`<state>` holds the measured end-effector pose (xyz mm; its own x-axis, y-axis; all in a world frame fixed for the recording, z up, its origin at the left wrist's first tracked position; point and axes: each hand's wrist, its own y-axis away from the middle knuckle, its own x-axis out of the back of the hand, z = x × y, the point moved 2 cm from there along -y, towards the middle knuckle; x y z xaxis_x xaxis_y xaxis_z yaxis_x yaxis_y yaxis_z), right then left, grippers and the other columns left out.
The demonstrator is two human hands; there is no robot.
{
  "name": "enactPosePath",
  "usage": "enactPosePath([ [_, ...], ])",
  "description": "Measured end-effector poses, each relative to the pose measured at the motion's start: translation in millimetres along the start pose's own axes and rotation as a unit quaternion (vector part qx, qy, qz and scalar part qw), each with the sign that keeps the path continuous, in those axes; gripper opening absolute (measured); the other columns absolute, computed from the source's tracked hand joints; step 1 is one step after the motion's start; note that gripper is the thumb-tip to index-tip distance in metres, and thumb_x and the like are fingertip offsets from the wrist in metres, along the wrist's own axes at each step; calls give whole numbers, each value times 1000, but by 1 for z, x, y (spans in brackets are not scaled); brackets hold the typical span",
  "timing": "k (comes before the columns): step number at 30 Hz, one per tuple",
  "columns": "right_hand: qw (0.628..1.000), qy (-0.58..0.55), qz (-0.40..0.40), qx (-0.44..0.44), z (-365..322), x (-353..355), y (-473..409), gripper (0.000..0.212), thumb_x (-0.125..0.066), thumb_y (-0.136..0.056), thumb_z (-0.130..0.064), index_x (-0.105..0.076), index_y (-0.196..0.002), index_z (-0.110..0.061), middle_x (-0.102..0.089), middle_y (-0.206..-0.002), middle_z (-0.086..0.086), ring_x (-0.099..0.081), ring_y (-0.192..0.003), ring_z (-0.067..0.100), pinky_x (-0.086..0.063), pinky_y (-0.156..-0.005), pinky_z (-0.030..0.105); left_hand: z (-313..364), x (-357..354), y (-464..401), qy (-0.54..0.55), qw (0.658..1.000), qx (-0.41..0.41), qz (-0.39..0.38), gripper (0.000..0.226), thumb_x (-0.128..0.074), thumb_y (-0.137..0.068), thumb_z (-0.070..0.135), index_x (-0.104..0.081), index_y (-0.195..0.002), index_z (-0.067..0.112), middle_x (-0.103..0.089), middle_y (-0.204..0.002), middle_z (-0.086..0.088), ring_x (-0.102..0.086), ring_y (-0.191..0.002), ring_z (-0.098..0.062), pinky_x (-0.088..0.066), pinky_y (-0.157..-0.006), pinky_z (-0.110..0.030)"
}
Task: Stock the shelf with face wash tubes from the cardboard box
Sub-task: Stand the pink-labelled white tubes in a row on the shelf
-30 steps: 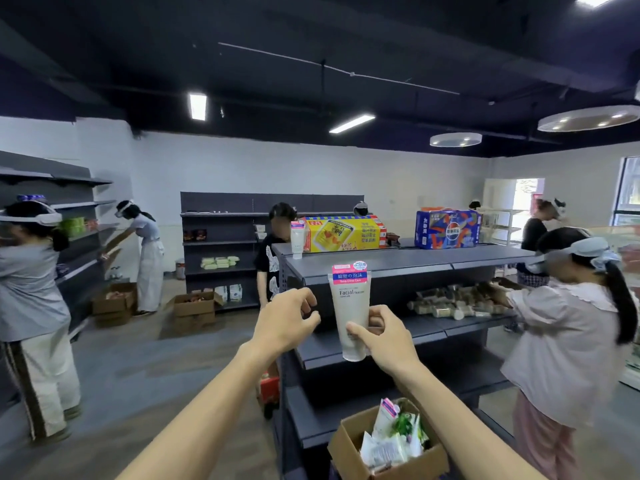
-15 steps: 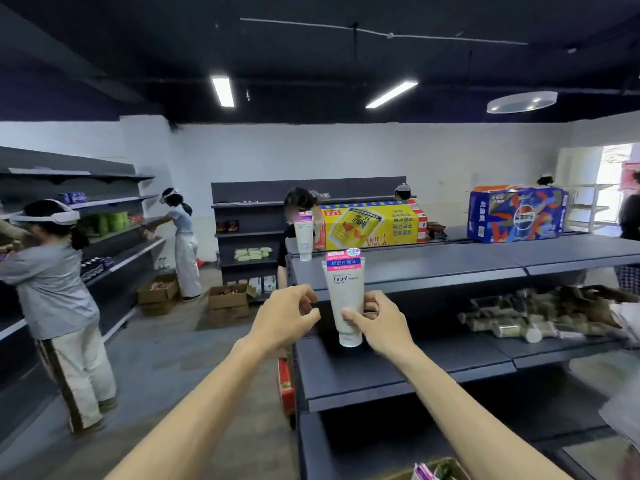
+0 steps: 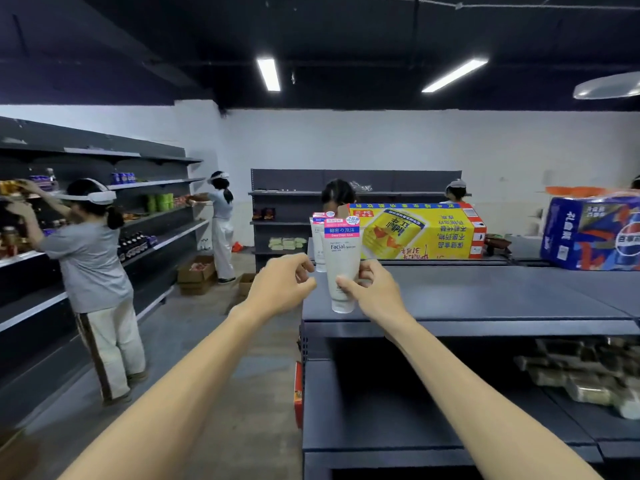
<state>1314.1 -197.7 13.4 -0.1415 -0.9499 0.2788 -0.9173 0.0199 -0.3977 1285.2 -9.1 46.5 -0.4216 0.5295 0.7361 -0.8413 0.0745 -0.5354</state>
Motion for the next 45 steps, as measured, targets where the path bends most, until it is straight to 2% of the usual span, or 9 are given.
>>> enactPosePath([
  [12, 998, 45, 49, 6, 15, -61, -125, 32, -78, -83, -25, -58, -104, -11, -61, -95, -6, -59, -90, 14, -45, -70, 21, -81, -34, -120, 17, 1000, 1, -17, 18, -63, -80, 32, -66, -97, 27, -65, -81, 14, -63, -80, -12, -56, -78, -40],
  [16, 996, 67, 51, -3, 39, -76, -153, 35, -78, -83, -24, -59, -106, -6, -66, -102, 2, -62, -95, 20, -50, -80, 31, -103, -53, -140, 24, 999, 1, -25, 14, -64, -81, 30, -65, -94, 26, -64, -79, 14, -61, -78, -12, -56, -78, -37],
  [20, 996, 66, 50, -13, 57, -79, -170, 34, -78, -83, -25, -59, -106, -10, -67, -104, 1, -64, -96, 20, -52, -83, 32, -118, -62, -148, 30, 999, 11, -18, 8, -65, -81, 31, -63, -89, 31, -63, -77, 18, -61, -81, -8, -54, -80, -33],
  [23, 997, 62, 42, -28, 74, -83, -175, 32, -78, -83, -26, -60, -105, -12, -68, -104, -1, -64, -96, 18, -50, -81, 27, -125, -68, -149, 39, 999, 25, -20, 7, -66, -81, 29, -62, -88, 31, -64, -77, 16, -62, -79, -7, -55, -80, -34],
  [27, 998, 46, 34, -38, 86, -85, -177, 27, -76, -85, -25, -60, -104, -15, -68, -104, -4, -62, -85, 8, -42, -63, 10, -128, -76, -153, 37, 998, 33, -24, 9, -65, -81, 29, -65, -90, 30, -67, -78, 14, -63, -77, -7, -56, -79, -35],
  [31, 998, 43, 32, -32, 88, -86, -182, 26, -76, -85, -26, -59, -103, -18, -66, -101, -6, -63, -86, 9, -40, -59, 8, -125, -84, -158, 42, 998, 40, -23, 7, -64, -81, 29, -63, -88, 31, -67, -76, 14, -62, -73, -4, -56, -75, -33],
  [33, 998, 38, 31, -27, 89, -88, -183, 26, -76, -85, -26, -58, -103, -18, -66, -102, -5, -64, -87, 11, -40, -59, 8, -122, -87, -161, 43, 998, 39, -22, 7, -65, -81, 29, -62, -87, 32, -67, -78, 12, -61, -72, -4, -55, -73, -31],
  [39, 999, 28, 35, -26, 96, -93, -190, 31, -76, -85, -28, -57, -106, -16, -68, -107, -2, -67, -95, 15, -51, -74, 23, -117, -92, -164, 43, 998, 41, -24, 9, -65, -82, 28, -63, -91, 29, -67, -79, 12, -60, -72, -3, -53, -70, -28],
  [45, 999, 11, 36, -23, 98, -98, -195, 32, -76, -85, -26, -55, -106, -16, -67, -110, -1, -66, -98, 15, -50, -72, 19, -123, -87, -164, 23, 999, 41, -22, 11, -64, -82, 29, -66, -93, 29, -67, -80, 13, -62, -77, -3, -55, -74, -30],
])
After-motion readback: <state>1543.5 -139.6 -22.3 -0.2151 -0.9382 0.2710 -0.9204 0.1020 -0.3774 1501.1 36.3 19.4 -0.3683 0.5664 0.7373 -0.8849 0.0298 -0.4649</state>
